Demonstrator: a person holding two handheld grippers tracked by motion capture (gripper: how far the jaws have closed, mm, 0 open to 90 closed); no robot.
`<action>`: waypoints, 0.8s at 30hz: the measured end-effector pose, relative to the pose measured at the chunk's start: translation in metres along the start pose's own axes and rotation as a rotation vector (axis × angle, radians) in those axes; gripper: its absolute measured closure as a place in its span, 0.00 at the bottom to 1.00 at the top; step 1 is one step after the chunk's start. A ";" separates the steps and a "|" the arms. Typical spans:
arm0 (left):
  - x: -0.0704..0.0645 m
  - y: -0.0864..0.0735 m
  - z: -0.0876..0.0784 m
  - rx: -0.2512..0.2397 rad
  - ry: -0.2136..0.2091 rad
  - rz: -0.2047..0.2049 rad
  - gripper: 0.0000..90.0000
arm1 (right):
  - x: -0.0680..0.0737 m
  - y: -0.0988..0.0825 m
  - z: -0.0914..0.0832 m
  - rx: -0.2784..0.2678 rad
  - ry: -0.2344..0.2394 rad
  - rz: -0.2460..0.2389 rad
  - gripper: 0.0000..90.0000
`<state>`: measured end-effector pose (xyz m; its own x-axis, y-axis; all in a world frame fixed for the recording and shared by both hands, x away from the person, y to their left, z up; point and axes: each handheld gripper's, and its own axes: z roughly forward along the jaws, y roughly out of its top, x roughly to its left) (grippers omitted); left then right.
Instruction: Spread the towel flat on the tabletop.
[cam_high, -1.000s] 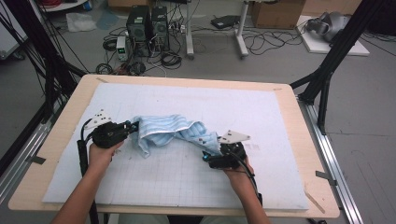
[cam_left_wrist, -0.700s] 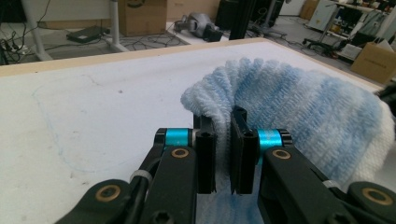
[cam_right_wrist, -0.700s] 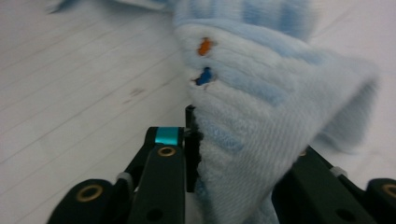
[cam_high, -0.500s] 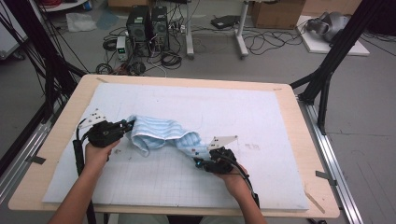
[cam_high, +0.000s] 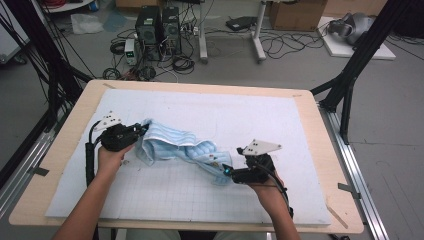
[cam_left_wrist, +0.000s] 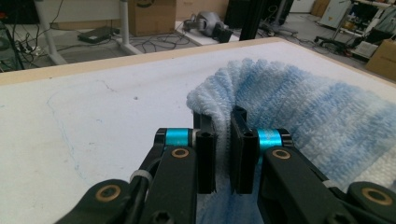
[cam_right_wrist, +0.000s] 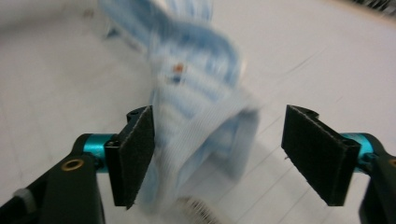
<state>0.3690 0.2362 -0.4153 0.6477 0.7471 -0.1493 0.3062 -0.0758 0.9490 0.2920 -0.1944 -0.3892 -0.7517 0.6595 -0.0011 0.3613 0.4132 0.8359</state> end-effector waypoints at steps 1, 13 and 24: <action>0.000 0.000 0.000 0.000 -0.002 -0.004 0.92 | -0.001 0.006 0.000 -0.024 -0.009 0.003 0.23; -0.002 0.000 0.001 0.000 -0.016 0.001 0.92 | 0.030 0.063 0.088 0.059 0.050 -0.239 0.21; -0.006 -0.001 0.007 0.012 0.026 -0.009 0.56 | 0.029 0.088 0.134 0.108 0.059 -0.345 0.96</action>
<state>0.3696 0.2276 -0.4175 0.6262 0.7650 -0.1504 0.3204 -0.0766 0.9442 0.3759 -0.0549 -0.3896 -0.8691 0.4333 -0.2385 0.1345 0.6711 0.7291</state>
